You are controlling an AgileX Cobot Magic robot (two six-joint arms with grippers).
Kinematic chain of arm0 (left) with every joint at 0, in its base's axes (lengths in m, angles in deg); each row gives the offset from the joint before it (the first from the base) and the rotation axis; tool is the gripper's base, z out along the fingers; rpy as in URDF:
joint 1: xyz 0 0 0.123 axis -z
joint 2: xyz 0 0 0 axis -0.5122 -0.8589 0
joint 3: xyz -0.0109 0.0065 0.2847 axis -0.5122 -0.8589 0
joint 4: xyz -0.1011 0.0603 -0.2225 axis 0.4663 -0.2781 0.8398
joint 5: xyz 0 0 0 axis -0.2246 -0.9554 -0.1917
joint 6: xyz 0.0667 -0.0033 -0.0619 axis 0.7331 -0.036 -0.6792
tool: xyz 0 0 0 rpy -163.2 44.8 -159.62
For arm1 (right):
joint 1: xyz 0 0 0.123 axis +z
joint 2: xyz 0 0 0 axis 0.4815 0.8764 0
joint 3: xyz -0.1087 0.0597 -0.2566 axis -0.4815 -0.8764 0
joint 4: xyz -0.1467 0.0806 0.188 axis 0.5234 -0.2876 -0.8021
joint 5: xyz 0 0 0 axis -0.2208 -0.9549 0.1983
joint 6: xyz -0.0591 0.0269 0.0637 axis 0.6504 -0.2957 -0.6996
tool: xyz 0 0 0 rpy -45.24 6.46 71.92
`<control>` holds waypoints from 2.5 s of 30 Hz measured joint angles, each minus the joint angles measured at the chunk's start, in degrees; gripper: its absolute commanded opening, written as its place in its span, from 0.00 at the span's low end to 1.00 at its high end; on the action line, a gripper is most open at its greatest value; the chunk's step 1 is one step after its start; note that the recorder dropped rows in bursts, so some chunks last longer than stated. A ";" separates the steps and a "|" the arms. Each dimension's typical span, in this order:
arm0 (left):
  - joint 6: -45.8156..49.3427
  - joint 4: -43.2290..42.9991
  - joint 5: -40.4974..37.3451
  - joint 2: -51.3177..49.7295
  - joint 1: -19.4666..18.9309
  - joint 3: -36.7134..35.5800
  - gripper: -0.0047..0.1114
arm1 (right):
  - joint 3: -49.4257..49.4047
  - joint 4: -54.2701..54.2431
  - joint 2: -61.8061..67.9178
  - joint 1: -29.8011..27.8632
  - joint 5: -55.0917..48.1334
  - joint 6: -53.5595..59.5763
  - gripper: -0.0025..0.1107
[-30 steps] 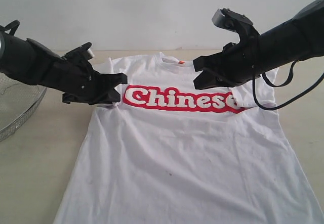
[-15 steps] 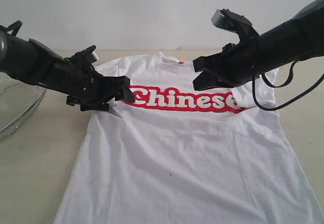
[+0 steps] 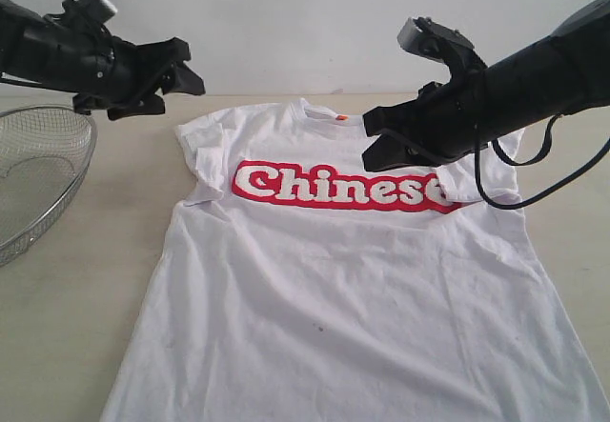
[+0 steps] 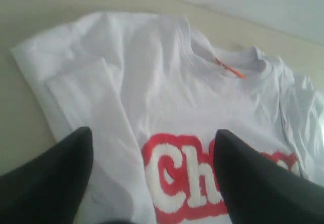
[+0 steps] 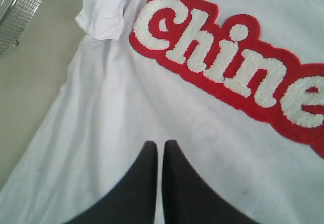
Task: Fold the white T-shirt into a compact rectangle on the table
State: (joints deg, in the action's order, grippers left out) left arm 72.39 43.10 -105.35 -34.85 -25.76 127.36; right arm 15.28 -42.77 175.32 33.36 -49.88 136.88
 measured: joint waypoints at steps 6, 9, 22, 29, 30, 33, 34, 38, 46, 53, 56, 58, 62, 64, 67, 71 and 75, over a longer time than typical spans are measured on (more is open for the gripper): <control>-6.30 -2.85 -0.31 -5.21 -0.66 0.71 0.58 | 0.10 0.00 0.00 0.00 0.00 0.00 0.02; -7.48 -2.85 -0.46 -8.15 -0.56 0.71 0.58 | 0.10 0.00 0.00 0.00 0.00 0.00 0.02; -8.01 4.19 -5.55 -14.00 -0.56 6.04 0.58 | 0.10 0.00 0.00 0.00 0.00 -0.96 0.02; -8.01 5.49 -5.42 -14.00 -0.56 7.02 0.58 | 0.10 0.00 0.00 0.00 0.12 -1.07 0.02; -8.01 5.49 -5.42 -14.00 -0.56 7.02 0.58 | 0.10 0.00 0.00 0.00 0.28 -1.07 0.02; -8.49 5.49 -5.42 -14.00 -0.56 7.02 0.58 | 0.10 0.00 0.00 0.00 0.41 -1.23 0.02; -8.69 5.49 -5.69 -14.00 -0.56 7.02 0.58 | 0.10 0.00 0.00 0.00 0.41 -1.23 0.02; -8.98 5.61 -6.72 -14.00 -0.56 7.02 0.58 | 0.10 0.00 0.00 0.00 0.41 -1.34 0.02; -9.55 5.61 -7.64 -14.00 -0.56 7.02 0.58 | 0.10 0.00 0.00 0.00 0.41 -1.46 0.02; -9.93 8.16 -9.76 -15.80 -0.56 7.12 0.58 | 0.10 0.00 0.00 0.00 0.51 -1.46 0.02; -9.93 8.16 -11.51 -16.73 -0.56 7.12 0.58 | 0.10 0.00 0.00 0.00 0.51 -1.46 0.02; -9.93 8.19 -11.89 -16.82 -0.56 7.12 0.58 | 0.10 0.00 0.00 0.00 0.51 -1.46 0.02; -9.93 9.16 -11.71 -16.82 -0.56 7.15 0.56 | 0.10 0.00 0.00 0.00 0.51 -1.46 0.02; -9.93 9.72 -11.17 -16.82 -0.56 7.15 0.50 | 0.10 0.00 0.00 0.00 0.51 -1.46 0.02; -9.82 10.97 -10.08 -16.82 -0.56 7.24 0.33 | 0.10 0.00 0.00 0.00 0.51 -1.46 0.02; -6.65 13.97 -9.35 -16.82 -0.56 8.28 0.10 | 0.10 0.00 0.00 0.00 0.51 -1.46 0.02; -2.88 16.85 -9.06 -16.82 -0.46 9.26 0.08 | 0.10 0.00 0.00 0.00 0.51 -1.46 0.02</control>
State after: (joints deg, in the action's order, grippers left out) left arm 69.50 59.95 -114.41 -51.68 -26.22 136.62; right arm 15.38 -42.77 175.32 33.36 -49.37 135.42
